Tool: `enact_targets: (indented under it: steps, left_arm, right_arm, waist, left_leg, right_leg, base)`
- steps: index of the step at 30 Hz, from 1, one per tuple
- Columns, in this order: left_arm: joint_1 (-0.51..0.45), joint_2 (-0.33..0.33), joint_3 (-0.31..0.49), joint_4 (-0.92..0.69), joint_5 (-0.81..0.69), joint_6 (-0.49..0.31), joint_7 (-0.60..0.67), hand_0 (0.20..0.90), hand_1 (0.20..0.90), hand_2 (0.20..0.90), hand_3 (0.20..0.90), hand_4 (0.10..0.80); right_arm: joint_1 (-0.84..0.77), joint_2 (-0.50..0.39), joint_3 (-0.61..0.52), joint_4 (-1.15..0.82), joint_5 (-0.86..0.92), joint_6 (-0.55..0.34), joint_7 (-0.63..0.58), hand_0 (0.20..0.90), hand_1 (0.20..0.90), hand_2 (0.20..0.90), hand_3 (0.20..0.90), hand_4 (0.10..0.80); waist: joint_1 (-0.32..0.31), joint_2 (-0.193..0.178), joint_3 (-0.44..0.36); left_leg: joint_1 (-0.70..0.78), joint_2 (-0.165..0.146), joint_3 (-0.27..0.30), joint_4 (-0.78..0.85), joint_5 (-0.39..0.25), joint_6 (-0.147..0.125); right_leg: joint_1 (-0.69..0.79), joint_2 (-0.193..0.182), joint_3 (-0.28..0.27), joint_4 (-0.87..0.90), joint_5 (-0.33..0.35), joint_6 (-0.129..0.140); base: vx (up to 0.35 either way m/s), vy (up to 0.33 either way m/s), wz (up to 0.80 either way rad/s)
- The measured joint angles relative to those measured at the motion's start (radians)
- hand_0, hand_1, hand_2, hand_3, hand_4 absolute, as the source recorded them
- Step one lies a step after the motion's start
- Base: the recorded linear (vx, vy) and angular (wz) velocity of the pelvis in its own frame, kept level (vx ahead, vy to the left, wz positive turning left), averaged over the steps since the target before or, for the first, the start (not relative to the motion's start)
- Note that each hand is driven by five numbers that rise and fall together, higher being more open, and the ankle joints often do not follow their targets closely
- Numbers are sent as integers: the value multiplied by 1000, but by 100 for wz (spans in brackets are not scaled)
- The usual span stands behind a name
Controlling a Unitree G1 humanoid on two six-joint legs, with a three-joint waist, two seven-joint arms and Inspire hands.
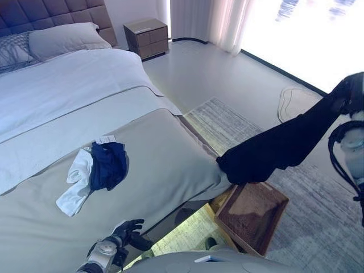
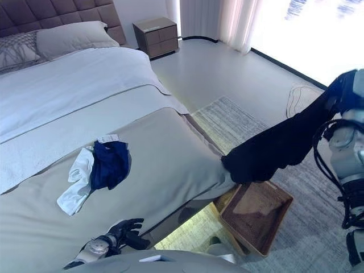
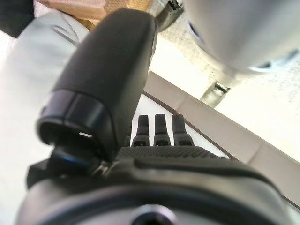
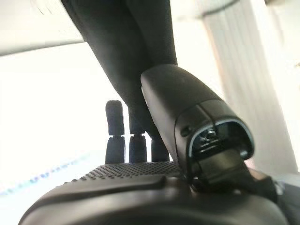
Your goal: Pick up the clothes from the bed and place them into the basket
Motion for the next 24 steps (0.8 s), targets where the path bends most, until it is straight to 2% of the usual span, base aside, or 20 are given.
enact_targets:
  steps: [3,7,12,18,21,24]
  left_arm:
    - [4,-3,0,5,1,-13,2,900,900,900,900,800]
    - [2,-3,1,5,1,-22,6,900,900,900,900,800]
    - [-4,-5,6,5,1,-34,4,900,900,900,900,800]
    - [-50,-11,6,1,-1,-34,5,900,900,900,900,800]
    - [-84,-14,-12,-8,-21,-37,10,900,900,900,900,800]
    - [-126,-16,-22,-20,-71,-53,21,900,900,900,900,800]
  right_arm:
    - [22,7,-6,-31,0,0,0,300,300,300,200,100]
    - [56,8,-88,-54,0,0,-7,300,300,300,200,100]
    - [72,10,-131,-54,0,19,-14,300,300,300,200,100]
    - [139,104,-150,-38,3,41,-13,300,300,300,200,100]
    - [154,134,-147,34,6,34,-16,300,300,300,200,100]
    - [124,137,-139,142,22,29,-44,300,300,300,200,100]
  waist:
    - [-8,22,13]
    - [-17,41,25]
    - [-32,49,32]
    - [-42,65,71]
    - [-48,99,99]
    - [-53,151,155]
  left_leg:
    - [-1,0,15,0,-3,-3]
    - [1,0,20,2,-3,-4]
    - [2,1,26,5,-2,-4]
    - [-6,2,55,5,-8,-11]
    - [-39,-2,69,5,-7,-10]
    - [-84,-12,80,6,8,2]
  right_leg:
    - [-11,-1,15,0,0,0]
    - [-12,0,18,-2,0,0]
    - [-12,0,22,-10,0,0]
    - [-49,1,44,11,-1,0]
    - [-108,-4,43,45,-3,3]
    - [-192,-12,40,102,-6,7]
  base:
    - [-6,-57,-14]
    - [-2,-42,-3]
    - [-13,-35,-4]
    - [-64,-2,-15]
    - [-193,62,-14]
    - [-150,34,-17]
